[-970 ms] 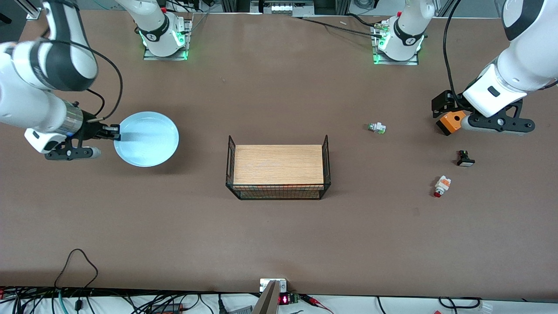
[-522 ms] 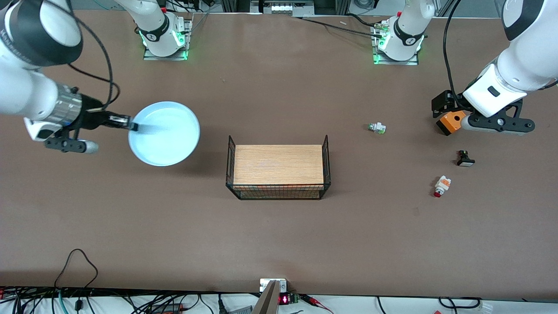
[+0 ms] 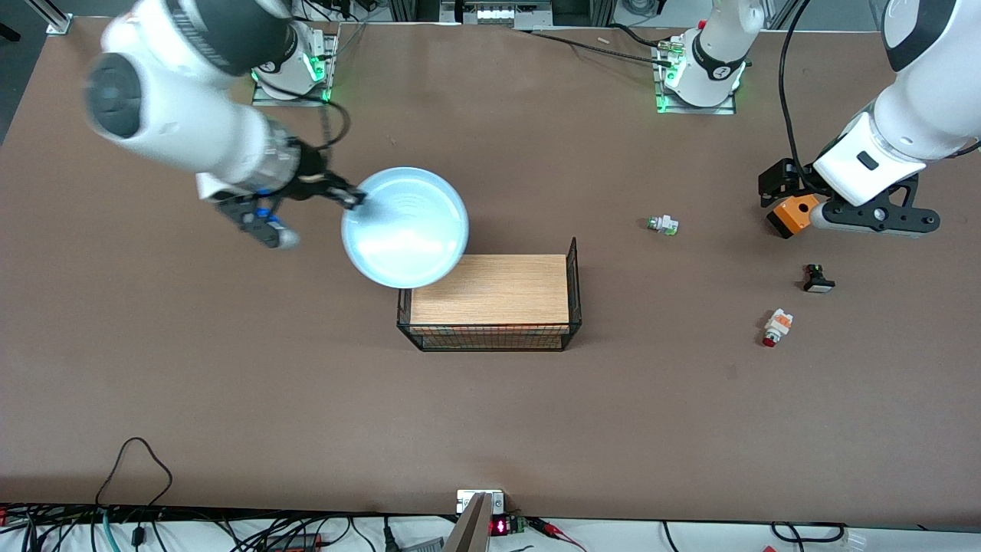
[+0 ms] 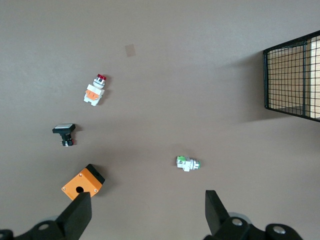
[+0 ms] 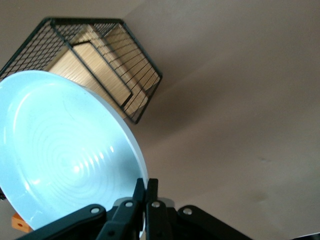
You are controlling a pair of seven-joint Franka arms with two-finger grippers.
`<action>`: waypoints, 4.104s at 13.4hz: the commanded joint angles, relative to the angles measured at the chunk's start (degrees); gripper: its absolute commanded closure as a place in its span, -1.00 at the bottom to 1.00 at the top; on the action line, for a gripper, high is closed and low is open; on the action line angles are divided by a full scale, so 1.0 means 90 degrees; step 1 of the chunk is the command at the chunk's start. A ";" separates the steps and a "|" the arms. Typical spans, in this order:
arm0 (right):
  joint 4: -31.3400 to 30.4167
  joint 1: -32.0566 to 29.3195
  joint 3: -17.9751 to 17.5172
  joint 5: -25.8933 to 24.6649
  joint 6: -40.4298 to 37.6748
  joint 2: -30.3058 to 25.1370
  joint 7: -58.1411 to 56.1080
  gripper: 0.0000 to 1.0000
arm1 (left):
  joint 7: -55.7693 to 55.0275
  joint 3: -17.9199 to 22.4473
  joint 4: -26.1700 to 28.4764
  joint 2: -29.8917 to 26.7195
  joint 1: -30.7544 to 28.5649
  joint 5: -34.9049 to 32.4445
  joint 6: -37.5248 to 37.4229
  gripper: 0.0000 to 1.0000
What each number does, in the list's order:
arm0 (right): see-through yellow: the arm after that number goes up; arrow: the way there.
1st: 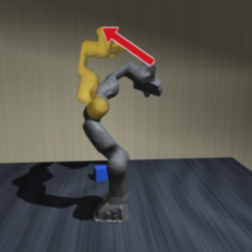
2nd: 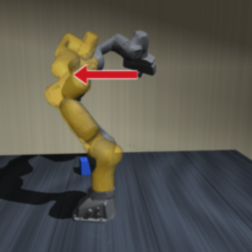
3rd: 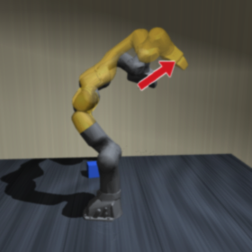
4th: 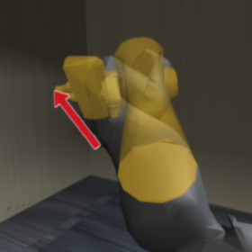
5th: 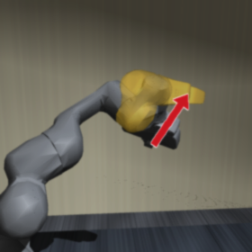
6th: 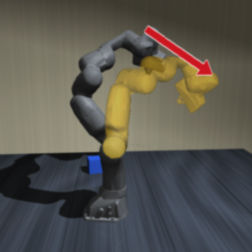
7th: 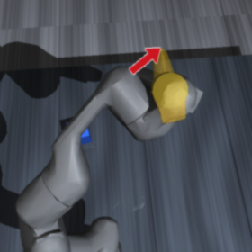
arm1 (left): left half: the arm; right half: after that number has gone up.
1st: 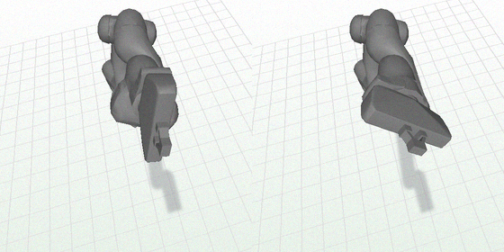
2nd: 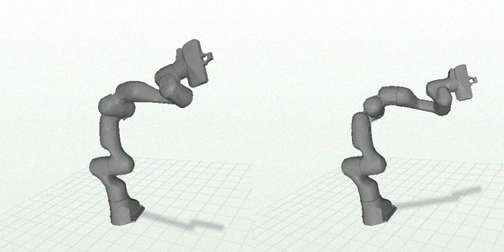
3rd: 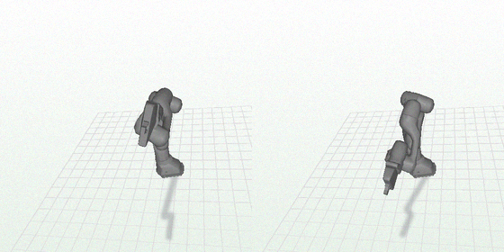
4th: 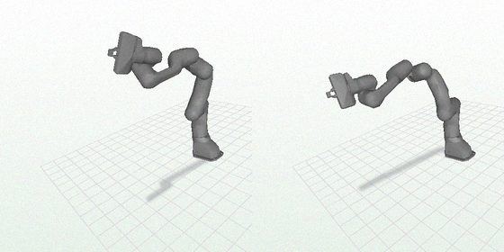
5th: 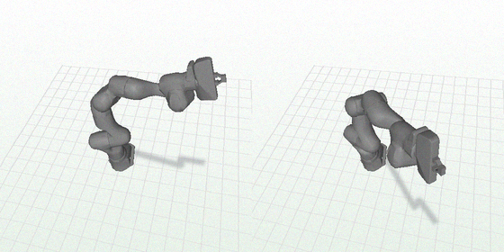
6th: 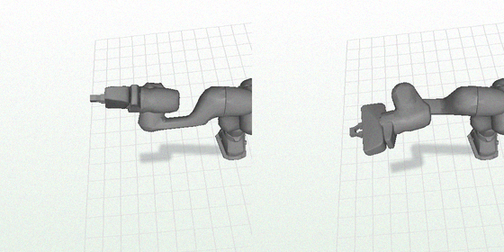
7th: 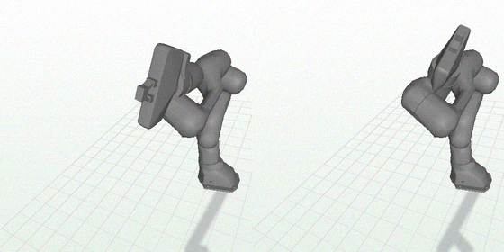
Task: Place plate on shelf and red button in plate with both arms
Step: 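Carry the plate with the right gripper over the wire basket, then lower the plate into the basket and open the right gripper, then withdraw the right gripper while the left gripper reaches the red button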
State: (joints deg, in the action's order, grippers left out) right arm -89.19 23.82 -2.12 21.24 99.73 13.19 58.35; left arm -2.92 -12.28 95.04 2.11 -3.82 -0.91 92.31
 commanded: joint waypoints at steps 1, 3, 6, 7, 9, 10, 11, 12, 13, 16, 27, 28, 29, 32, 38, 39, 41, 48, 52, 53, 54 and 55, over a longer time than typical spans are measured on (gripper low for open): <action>0.0252 0.0389 0.0079 0.0110 0.0478 0.0398 0.0809 1.00 | 0.0041 -0.0022 -0.0199 0.0088 0.0004 -0.0016 -0.0140 -1.00; 0.0252 0.0662 0.0089 0.0110 0.1161 0.0662 0.1132 1.00 | 0.0041 -0.0022 -0.0199 0.0088 0.0004 -0.0016 -0.0140 -1.00; 0.0242 0.1004 0.0089 0.0120 0.1925 0.1053 0.1474 1.00 | 0.0041 -0.0022 -0.0199 0.0088 0.0004 -0.0016 -0.0140 -1.00; 0.0232 0.1073 0.0099 0.0110 0.2042 0.1141 0.1475 1.00 | 0.0041 -0.0022 -0.0199 0.0088 0.0004 -0.0016 -0.0140 -1.00; 0.0193 0.1083 0.0109 0.0110 0.2063 0.1210 0.1437 1.00 | 0.0041 -0.0022 -0.0199 0.0088 0.0004 -0.0016 -0.0140 -1.00; 0.0183 0.1064 0.0118 0.0101 0.2063 0.1259 0.1369 1.00 | 0.0041 -0.0022 -0.0199 0.0088 0.0004 -0.0016 -0.0140 -1.00; 0.0183 0.1025 0.0128 0.0072 0.2073 0.1346 0.1320 1.00 | 0.0041 -0.0022 -0.0199 0.0088 0.0004 -0.0016 -0.0140 -1.00; 0.0183 0.1035 0.0138 0.0042 0.2160 0.1434 0.1310 1.00 | 0.0041 -0.0022 -0.0199 0.0088 0.0004 -0.0016 -0.0140 -1.00; 0.0174 0.1035 0.0148 0.0042 0.2286 0.1474 0.1300 1.00 | 0.0041 -0.0022 -0.0199 0.0088 0.0004 -0.0016 -0.0140 -1.00; 0.0135 0.1015 0.0158 0.0042 0.2385 0.1562 0.1105 1.00 | 0.0041 -0.0022 -0.0199 0.0088 0.0004 -0.0016 -0.0140 -1.00; -0.0032 0.0976 0.0353 0.0013 0.2444 0.1542 0.0890 -1.00 | 0.0060 0.0007 -0.0140 0.0282 -0.0054 -0.0006 -0.0159 -1.00; -0.0022 0.0976 0.0363 0.0003 0.2434 0.1494 0.0880 -1.00 | 0.0051 0.0007 -0.0150 0.0448 -0.0025 -0.0006 -0.0207 -1.00; -0.0002 0.0976 0.0363 0.0003 0.2425 0.1387 0.0860 -1.00 | 0.0050 0.0007 -0.0140 0.0604 -0.0025 -0.0016 -0.0198 -1.00; 0.0066 0.0947 0.0450 -0.0046 0.2250 0.0938 0.0802 -1.00 | 0.0128 -0.0002 -0.0121 0.1336 -0.0015 -0.0560 -0.0179 -1.00; 0.0164 0.0645 0.0869 -0.1295 0.0875 0.0410 -0.1909 -1.00 | 0.1415 0.0027 -0.0091 0.2636 -0.0171 -0.1597 0.1196 -1.00; 0.0164 0.0538 0.1025 -0.1422 0.0640 0.0352 -0.2329 -1.00 | 0.1717 0.0046 -0.0091 0.2850 -0.0201 -0.1733 0.1498 -1.00; 0.0164 0.0362 0.1377 -0.1734 0.0249 0.0273 -0.3383 -1.00 | 0.2177 0.0056 -0.0082 0.3221 -0.0375 -0.2133 0.2036 -1.00; 0.0164 -0.1210 0.1525 -0.2048 -0.0084 0.0098 -0.6021 -1.00 | 0.3224 0.0066 0.0358 0.3837 -0.0982 -0.2389 0.3794 -0.99; 0.0086 -0.1806 0.1467 -0.2468 -0.0280 -0.0224 -0.6972 -1.00 | 0.3508 0.0066 0.0358 0.4063 -0.1216 -0.2389 0.4157 -0.16; 0.0076 -0.1875 0.1408 -0.2419 -0.0387 -0.0254 -0.6894 -1.00 | 0.3517 0.0066 0.0358 0.4111 -0.1236 -0.2389 0.4157 0.05; 0.0076 -0.1895 0.1330 -0.2380 -0.0465 -0.0264 -0.6845 -1.00 | 0.3537 0.0066 0.0358 0.4141 -0.1255 -0.2389 0.4157 0.21; 0.0057 -0.1876 0.1329 -0.2380 -0.0447 -0.0313 -0.6690 -1.00 | 0.3537 0.0066 0.0358 0.4151 -0.1275 -0.2389 0.4157 0.32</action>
State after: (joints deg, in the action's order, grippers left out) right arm -87.65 7.76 11.73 -0.17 96.41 11.81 -3.02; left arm 27.96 -11.21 98.06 39.31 -14.52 -21.13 129.10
